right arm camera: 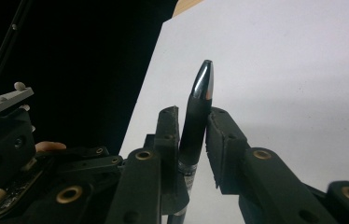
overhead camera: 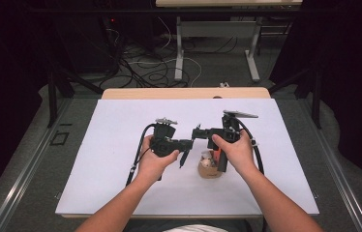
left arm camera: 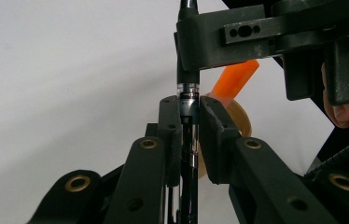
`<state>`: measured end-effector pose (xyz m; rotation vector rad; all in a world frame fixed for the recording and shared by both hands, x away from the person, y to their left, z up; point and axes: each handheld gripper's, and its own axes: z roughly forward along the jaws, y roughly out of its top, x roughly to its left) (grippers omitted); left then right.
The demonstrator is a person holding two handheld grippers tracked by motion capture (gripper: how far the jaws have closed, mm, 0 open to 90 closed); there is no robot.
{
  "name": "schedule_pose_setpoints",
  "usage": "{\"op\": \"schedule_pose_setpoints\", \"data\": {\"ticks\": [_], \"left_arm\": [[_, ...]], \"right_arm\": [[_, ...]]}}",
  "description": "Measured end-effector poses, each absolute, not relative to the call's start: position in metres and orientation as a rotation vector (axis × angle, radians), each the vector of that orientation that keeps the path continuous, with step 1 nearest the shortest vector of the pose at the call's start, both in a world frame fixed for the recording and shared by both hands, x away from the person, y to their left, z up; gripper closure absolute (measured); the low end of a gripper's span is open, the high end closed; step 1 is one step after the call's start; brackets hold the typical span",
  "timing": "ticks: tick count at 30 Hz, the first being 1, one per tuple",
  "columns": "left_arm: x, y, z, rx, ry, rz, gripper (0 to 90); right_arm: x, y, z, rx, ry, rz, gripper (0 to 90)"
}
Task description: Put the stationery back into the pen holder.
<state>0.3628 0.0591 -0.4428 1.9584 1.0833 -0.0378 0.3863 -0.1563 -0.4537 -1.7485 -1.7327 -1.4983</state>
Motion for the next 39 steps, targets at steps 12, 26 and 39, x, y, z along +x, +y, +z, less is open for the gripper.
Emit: {"op": "schedule_pose_setpoints", "data": {"ticks": [12,26,39], "left_arm": [[0.361,0.057,-0.443,1.963,1.078,-0.032,79.5],[0.356,0.063,-0.442,1.998,1.064,-0.038,71.1],[0.355,0.092,-0.45,1.999,1.143,-0.02,58.7]], "right_arm": [[0.386,-0.161,-0.456,-1.757,-1.663,-1.478,80.1],[0.384,-0.166,-0.453,-1.727,-1.656,-1.537,80.4],[0.381,-0.189,-0.442,-1.759,-1.664,-1.642,80.4]]}}
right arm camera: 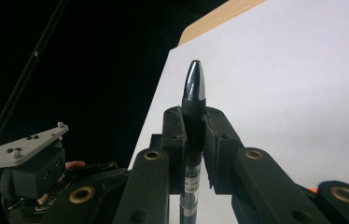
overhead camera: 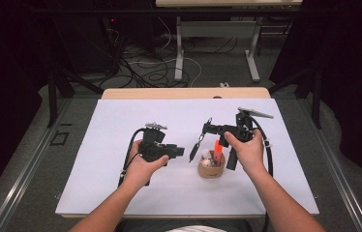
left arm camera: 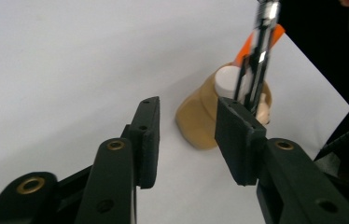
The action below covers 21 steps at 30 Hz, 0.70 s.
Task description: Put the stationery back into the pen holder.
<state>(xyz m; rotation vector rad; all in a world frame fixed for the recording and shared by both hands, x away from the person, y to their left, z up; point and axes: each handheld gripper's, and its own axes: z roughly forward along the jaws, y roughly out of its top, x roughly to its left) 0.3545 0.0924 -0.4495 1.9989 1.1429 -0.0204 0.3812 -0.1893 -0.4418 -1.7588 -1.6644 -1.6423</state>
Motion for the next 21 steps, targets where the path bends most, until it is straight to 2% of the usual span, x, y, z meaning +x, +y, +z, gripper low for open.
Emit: {"op": "schedule_pose_setpoints", "data": {"ticks": [4,10,21], "left_arm": [[0.355,0.102,-0.453,1.973,1.172,-0.001,50.5],[0.356,0.114,-0.459,1.974,1.19,0.04,42.9],[0.358,0.13,-0.467,2.012,1.168,0.169,35.5]], "right_arm": [[0.381,-0.197,-0.437,-1.775,-1.673,-1.662,80.4],[0.38,-0.209,-0.432,-1.8,-1.702,-1.702,80.4],[0.374,-0.225,-0.429,-1.807,-1.816,-1.726,80.4]]}}
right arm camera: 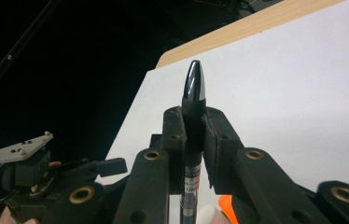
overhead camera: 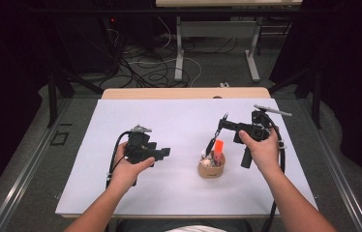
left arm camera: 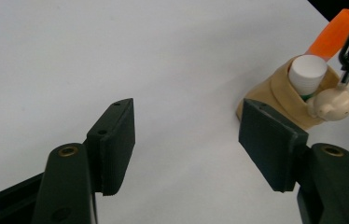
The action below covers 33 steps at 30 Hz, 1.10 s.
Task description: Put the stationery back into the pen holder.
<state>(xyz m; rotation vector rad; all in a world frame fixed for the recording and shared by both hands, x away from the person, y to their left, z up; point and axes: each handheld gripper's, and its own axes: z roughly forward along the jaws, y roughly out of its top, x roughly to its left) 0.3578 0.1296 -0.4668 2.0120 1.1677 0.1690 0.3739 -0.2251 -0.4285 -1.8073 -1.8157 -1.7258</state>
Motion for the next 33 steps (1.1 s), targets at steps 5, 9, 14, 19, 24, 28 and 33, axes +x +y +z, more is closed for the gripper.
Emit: {"op": "schedule_pose_setpoints", "data": {"ticks": [5,9,14,19,24,28,33], "left_arm": [[0.358,0.133,-0.468,2.015,1.144,0.204,33.4],[0.358,0.136,-0.47,2.024,1.124,0.24,32.1],[0.358,0.139,-0.472,2.039,1.099,0.268,31.6],[0.357,0.143,-0.474,2.052,1.114,0.269,30.9],[0.358,0.148,-0.477,2.054,1.142,0.248,30.2],[0.359,0.15,-0.48,2.061,1.158,0.255,27.5],[0.36,0.15,-0.484,2.079,1.155,0.259,22.3]], "right_arm": [[0.372,-0.229,-0.427,-1.816,-1.829,-1.747,80.4],[0.368,-0.23,-0.426,-1.828,-1.867,-1.77,80.4],[0.362,-0.23,-0.427,-1.81,-1.915,-1.775,80.4],[0.358,-0.229,-0.431,-1.784,-1.965,-1.759,80.4],[0.353,-0.224,-0.436,-1.782,-2.036,-1.752,80.4],[0.35,-0.222,-0.44,-1.763,-2.109,-1.743,80.4],[0.345,-0.218,-0.443,-1.746,-2.169,-1.747,80.4]]}}
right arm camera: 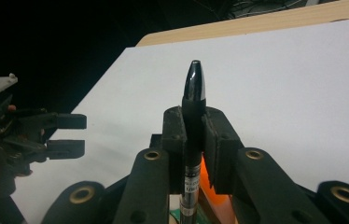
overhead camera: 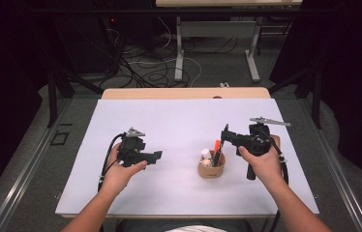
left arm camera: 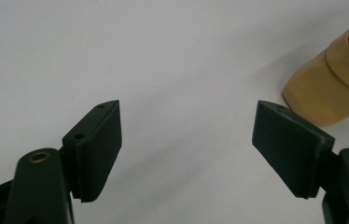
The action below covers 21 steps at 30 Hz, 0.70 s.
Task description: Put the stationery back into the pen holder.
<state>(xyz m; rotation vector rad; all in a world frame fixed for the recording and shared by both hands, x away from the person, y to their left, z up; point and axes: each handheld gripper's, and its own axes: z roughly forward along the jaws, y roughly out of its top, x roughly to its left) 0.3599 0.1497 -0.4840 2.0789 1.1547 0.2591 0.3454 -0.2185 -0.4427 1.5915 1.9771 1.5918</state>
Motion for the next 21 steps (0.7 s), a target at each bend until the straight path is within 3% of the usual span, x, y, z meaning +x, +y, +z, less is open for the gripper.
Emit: {"op": "schedule_pose_setpoints", "data": {"ticks": [6,21], "left_arm": [[0.361,0.152,-0.485,2.073,1.17,0.27,17.7],[0.362,0.155,-0.486,2.08,1.179,0.245,17.7]], "right_arm": [[0.342,-0.215,-0.447,1.547,2.004,1.554,80.3],[0.332,-0.207,-0.457,1.421,2.057,1.476,80.0]]}}
